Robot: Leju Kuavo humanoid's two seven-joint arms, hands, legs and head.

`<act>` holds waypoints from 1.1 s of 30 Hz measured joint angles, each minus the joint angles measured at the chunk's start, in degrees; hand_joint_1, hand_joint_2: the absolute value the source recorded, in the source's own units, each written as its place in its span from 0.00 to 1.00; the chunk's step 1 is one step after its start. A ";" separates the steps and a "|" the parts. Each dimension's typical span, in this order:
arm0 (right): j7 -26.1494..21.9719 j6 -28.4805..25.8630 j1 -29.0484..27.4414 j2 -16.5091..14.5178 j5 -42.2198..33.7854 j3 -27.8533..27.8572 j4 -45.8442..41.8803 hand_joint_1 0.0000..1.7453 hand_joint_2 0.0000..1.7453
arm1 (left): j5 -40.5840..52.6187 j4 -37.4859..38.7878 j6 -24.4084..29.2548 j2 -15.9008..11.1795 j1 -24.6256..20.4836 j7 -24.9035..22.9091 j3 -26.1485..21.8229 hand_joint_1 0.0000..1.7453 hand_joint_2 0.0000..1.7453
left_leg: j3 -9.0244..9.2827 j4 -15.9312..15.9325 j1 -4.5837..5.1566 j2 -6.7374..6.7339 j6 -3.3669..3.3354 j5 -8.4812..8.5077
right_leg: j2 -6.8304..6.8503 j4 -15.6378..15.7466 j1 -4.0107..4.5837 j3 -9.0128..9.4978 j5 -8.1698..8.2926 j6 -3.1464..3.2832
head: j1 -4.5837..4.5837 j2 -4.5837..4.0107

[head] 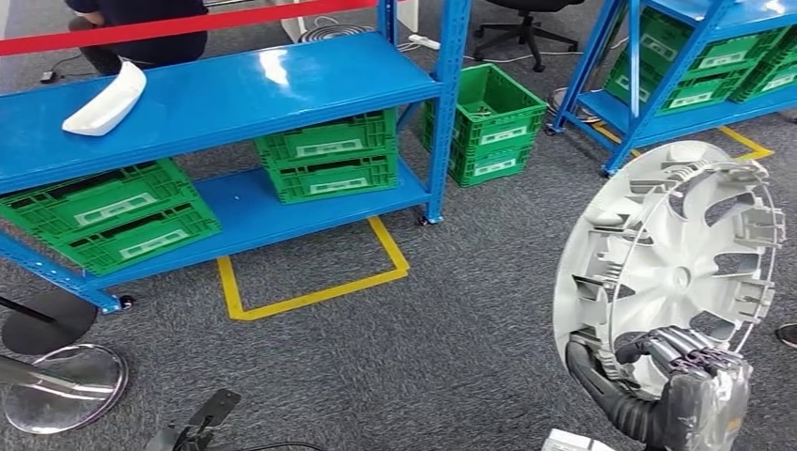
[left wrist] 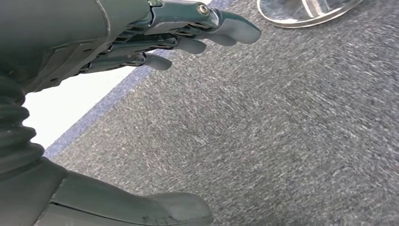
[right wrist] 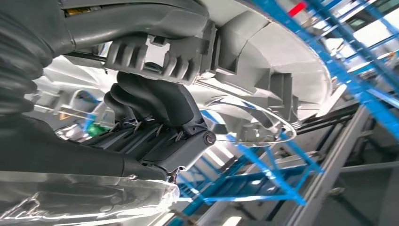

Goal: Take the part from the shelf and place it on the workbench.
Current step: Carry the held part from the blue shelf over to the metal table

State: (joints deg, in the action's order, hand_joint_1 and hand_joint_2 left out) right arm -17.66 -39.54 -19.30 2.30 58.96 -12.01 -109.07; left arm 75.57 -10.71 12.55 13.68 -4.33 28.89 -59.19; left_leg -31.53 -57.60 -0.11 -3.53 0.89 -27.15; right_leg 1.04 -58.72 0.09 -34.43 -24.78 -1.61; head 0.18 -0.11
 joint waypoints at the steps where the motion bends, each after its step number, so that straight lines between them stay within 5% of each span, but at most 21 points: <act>1: -0.01 0.00 -0.05 -0.10 -0.01 0.15 -0.16 1.00 1.00 | 0.00 0.00 0.01 0.00 -0.03 0.01 0.00 0.00 1.00 | -0.36 -0.94 -0.07 0.43 0.27 -0.85 | -0.40 0.17 -0.13 -0.01 0.13 0.38 | -0.07 0.00; 4: -0.10 0.00 -0.14 -0.50 -0.02 0.40 -0.45 1.00 1.00 | -0.05 0.00 0.02 -0.01 0.03 0.00 0.00 0.00 1.00 | -4.72 -10.77 -0.18 2.61 0.74 -6.17 | -1.66 0.37 -0.40 -0.11 0.33 1.01 | -0.38 0.00; 6: -0.22 0.00 -0.19 -0.64 -0.04 0.52 -0.45 1.00 1.00 | -0.12 0.00 0.02 0.00 0.13 0.00 -0.01 0.00 1.00 | -7.39 -16.10 -0.18 3.07 0.83 -7.46 | -2.70 0.37 -0.40 -0.17 0.36 1.09 | -0.42 0.00; 8: -0.33 0.00 -0.20 -0.75 -0.08 0.63 -0.45 1.00 1.00 | -0.14 0.00 0.02 -0.02 0.13 0.01 -0.01 0.00 1.00 | -6.30 -13.27 -0.23 3.33 0.77 -4.47 | -3.81 0.35 -0.46 -0.12 0.43 1.01 | -0.41 0.00; 10: -0.36 0.00 -0.17 -0.85 -0.42 0.80 -0.47 1.00 1.00 | -0.19 0.00 0.01 -0.05 0.08 0.05 0.00 0.00 1.00 | -2.77 -5.46 -0.46 4.74 0.65 -0.58 | -4.88 0.14 -0.46 -0.21 0.48 0.64 | -0.43 0.00; 12: -0.37 -0.01 -0.20 -0.89 -0.75 0.97 -0.50 1.00 1.00 | -0.31 0.00 -0.04 -0.03 0.02 0.13 0.00 0.00 1.00 | -0.73 -0.71 -0.60 6.06 0.38 0.67 | -5.75 -0.09 -0.38 -0.64 0.61 0.06 | -0.37 0.00; 14: -0.38 -0.02 -0.42 -0.90 -0.79 1.04 -0.52 1.00 1.00 | -0.42 0.00 -0.09 0.01 -0.02 0.19 -0.02 0.00 1.00 | -0.64 -0.13 -0.53 5.84 -0.21 0.54 | -6.42 0.06 -0.48 -1.00 0.89 -0.56 | -0.32 0.00; 17: -0.40 -0.04 -0.70 -0.90 -0.78 1.16 -0.57 1.00 1.00 | -0.46 0.00 -0.09 0.01 -0.08 0.26 -0.10 0.00 1.00 | -0.57 0.16 -0.70 4.67 -1.33 0.86 | -4.17 -2.89 -0.49 -2.72 -0.92 -1.42 | 0.05 0.00; 20: -0.48 -0.04 -0.67 -0.92 -0.78 1.18 -0.56 1.00 1.00 | -0.46 0.00 -0.09 0.05 0.07 0.29 -0.13 0.00 1.00 | -0.53 0.16 -0.56 3.35 -1.73 0.79 | -1.69 -13.86 -0.53 -7.92 -5.95 -1.97 | 0.34 0.00; 22: -0.46 -0.04 -0.72 -0.94 -0.80 1.21 -0.55 1.00 1.00 | -0.46 0.00 -0.09 0.02 0.09 0.29 -0.15 0.00 1.00 | -0.43 0.15 -0.51 2.40 -1.76 0.67 | -1.43 -16.23 -0.60 -8.97 -5.95 -2.01 | 0.35 0.00; 25: -0.47 -0.04 -0.65 -0.94 -0.96 1.33 -0.54 1.00 1.00 | -0.46 0.00 -0.10 0.05 0.06 0.29 -0.16 0.00 1.00 | 0.07 0.11 -0.37 1.28 -1.35 0.25 | 0.20 -6.11 -0.46 -3.44 -1.14 -1.84 | 0.39 0.00; 27: -0.66 -0.04 -0.52 -0.98 -1.08 1.40 -0.55 1.00 1.00 | -0.46 0.00 -0.11 0.04 0.05 0.30 -0.17 0.00 1.00 | 0.26 -0.01 -0.02 0.69 -0.80 -0.03 | 1.31 -1.20 -0.24 -0.70 0.03 -1.38 | 0.28 0.00; 30: -0.94 -0.04 -0.65 -1.07 -1.42 1.52 -0.57 1.00 1.00 | -0.46 0.00 -0.10 0.02 0.00 0.32 -0.18 0.00 1.00 | 0.32 -0.01 0.06 -0.23 -0.10 -0.25 | 0.35 -0.53 -0.11 -0.66 0.02 -0.34 | 0.13 0.00; 33: -0.99 -0.04 -0.70 -1.12 -1.77 1.71 -0.68 1.00 1.00 | -0.46 0.00 -0.09 0.02 -0.06 0.35 -0.20 0.00 1.00 | -1.71 -4.83 -0.15 1.53 0.52 -3.61 | -0.89 -0.24 -0.38 -0.67 0.25 0.62 | -0.16 0.00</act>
State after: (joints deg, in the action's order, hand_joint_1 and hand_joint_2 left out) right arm -18.65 -39.58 -20.00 1.18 57.19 -10.30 -109.75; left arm 75.10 -10.71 12.46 13.70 -4.39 29.24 -59.39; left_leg -33.24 -62.43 -0.25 -2.00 1.41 -30.76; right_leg 0.14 -58.96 -0.29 -35.09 -24.52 -0.98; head 0.02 -0.11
